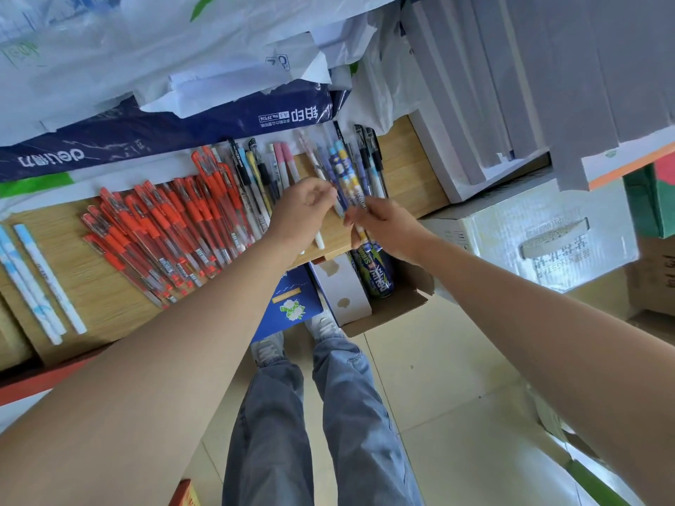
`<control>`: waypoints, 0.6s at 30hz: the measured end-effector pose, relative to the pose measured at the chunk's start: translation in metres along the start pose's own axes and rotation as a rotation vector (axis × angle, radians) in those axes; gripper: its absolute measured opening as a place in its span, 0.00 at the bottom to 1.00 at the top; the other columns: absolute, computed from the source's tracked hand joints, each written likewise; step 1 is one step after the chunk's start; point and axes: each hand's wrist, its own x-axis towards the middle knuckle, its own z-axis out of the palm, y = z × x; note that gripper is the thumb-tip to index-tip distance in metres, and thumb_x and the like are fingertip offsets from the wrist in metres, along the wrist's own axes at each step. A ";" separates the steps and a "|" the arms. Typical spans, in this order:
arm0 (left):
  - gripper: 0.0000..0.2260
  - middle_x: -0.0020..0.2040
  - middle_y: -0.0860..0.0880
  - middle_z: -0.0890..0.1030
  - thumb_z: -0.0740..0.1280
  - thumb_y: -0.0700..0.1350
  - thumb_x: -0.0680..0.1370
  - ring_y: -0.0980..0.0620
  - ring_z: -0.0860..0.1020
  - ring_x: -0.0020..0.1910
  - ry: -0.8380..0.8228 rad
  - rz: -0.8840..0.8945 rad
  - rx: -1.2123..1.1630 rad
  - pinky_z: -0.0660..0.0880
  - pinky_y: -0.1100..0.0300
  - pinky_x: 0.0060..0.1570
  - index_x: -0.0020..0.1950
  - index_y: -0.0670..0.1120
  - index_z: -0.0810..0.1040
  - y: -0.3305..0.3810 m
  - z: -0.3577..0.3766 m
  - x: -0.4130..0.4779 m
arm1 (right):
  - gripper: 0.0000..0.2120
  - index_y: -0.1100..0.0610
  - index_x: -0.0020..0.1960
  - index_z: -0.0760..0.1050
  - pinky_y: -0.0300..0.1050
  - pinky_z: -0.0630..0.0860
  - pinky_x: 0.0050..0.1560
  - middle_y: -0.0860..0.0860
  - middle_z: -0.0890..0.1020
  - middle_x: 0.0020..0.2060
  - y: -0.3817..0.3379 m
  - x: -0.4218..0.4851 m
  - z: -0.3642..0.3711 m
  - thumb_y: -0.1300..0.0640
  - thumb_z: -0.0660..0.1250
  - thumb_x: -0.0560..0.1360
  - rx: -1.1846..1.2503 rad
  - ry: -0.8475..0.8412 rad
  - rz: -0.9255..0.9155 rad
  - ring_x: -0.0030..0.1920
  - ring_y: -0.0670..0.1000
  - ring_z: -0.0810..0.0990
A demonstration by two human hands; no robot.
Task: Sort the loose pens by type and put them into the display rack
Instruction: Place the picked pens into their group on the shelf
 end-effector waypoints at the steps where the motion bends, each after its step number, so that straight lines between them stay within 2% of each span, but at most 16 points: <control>1: 0.10 0.54 0.48 0.79 0.62 0.46 0.81 0.52 0.74 0.52 -0.032 0.073 0.120 0.69 0.59 0.53 0.60 0.46 0.77 0.001 0.004 0.000 | 0.13 0.54 0.45 0.75 0.49 0.70 0.39 0.50 0.83 0.34 0.004 -0.001 -0.007 0.52 0.55 0.82 0.007 0.059 0.009 0.32 0.54 0.72; 4: 0.20 0.58 0.44 0.70 0.63 0.47 0.80 0.49 0.68 0.59 -0.113 0.260 0.524 0.64 0.58 0.58 0.72 0.52 0.68 -0.002 0.015 0.008 | 0.12 0.55 0.44 0.73 0.44 0.71 0.39 0.49 0.83 0.35 0.021 0.004 -0.023 0.55 0.55 0.82 0.000 0.196 0.052 0.31 0.46 0.75; 6: 0.25 0.62 0.45 0.65 0.63 0.51 0.79 0.46 0.64 0.63 -0.159 0.282 0.824 0.67 0.55 0.61 0.75 0.56 0.62 -0.005 0.018 0.015 | 0.10 0.56 0.44 0.72 0.44 0.74 0.40 0.51 0.83 0.36 0.027 0.009 -0.027 0.58 0.56 0.82 0.077 0.222 0.066 0.34 0.48 0.78; 8: 0.25 0.61 0.45 0.65 0.64 0.51 0.79 0.45 0.65 0.62 -0.155 0.251 0.969 0.72 0.52 0.55 0.75 0.57 0.61 -0.009 0.017 0.018 | 0.11 0.57 0.44 0.71 0.45 0.75 0.39 0.54 0.83 0.37 0.029 0.015 -0.028 0.60 0.55 0.82 0.202 0.215 0.081 0.34 0.51 0.79; 10: 0.23 0.57 0.44 0.65 0.64 0.48 0.79 0.45 0.67 0.59 -0.095 0.228 0.871 0.71 0.53 0.53 0.74 0.55 0.65 -0.012 0.012 0.016 | 0.11 0.56 0.44 0.71 0.42 0.74 0.35 0.54 0.82 0.37 0.027 0.019 -0.030 0.61 0.54 0.83 0.245 0.204 0.096 0.34 0.52 0.80; 13: 0.20 0.53 0.46 0.67 0.64 0.44 0.79 0.48 0.71 0.52 -0.059 0.254 0.648 0.71 0.53 0.54 0.71 0.52 0.70 -0.013 0.002 0.008 | 0.10 0.57 0.46 0.71 0.41 0.74 0.35 0.57 0.82 0.39 0.019 0.021 -0.030 0.61 0.54 0.83 0.243 0.138 0.071 0.36 0.53 0.79; 16: 0.13 0.51 0.47 0.73 0.62 0.41 0.79 0.50 0.75 0.44 0.128 0.269 0.668 0.71 0.56 0.40 0.62 0.49 0.77 -0.015 -0.013 0.000 | 0.08 0.60 0.49 0.71 0.42 0.75 0.36 0.56 0.82 0.39 0.003 0.023 -0.021 0.60 0.56 0.83 0.255 0.034 0.031 0.35 0.53 0.80; 18: 0.12 0.50 0.48 0.75 0.62 0.42 0.79 0.50 0.73 0.40 0.227 0.210 0.691 0.66 0.58 0.36 0.61 0.49 0.76 -0.015 -0.024 -0.004 | 0.08 0.60 0.49 0.72 0.44 0.76 0.39 0.55 0.83 0.41 -0.013 0.027 -0.011 0.59 0.55 0.83 0.275 -0.027 0.004 0.36 0.52 0.81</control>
